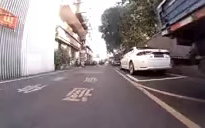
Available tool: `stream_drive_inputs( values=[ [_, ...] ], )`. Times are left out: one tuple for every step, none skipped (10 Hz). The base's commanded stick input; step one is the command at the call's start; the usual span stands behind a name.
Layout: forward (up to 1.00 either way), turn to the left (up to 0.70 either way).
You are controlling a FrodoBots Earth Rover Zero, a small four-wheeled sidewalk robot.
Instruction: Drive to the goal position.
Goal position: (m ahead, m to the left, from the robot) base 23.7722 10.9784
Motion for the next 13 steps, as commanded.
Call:
stream_drive_inputs(
  values=[
    [0.45, 0.00],
    [0.45, 0.00],
    [0.45, 0.00],
    [0.45, 0.00],
    [0.45, 0.00],
    [0.45, 0.00],
    [0.45, 0.00],
    [0.45, 0.00],
    [0.45, 0.00],
    [0.45, 0.00],
    [0.45, 0.00],
    [0.45, 0.00],
    [0.45, 0.00]
  ],
)
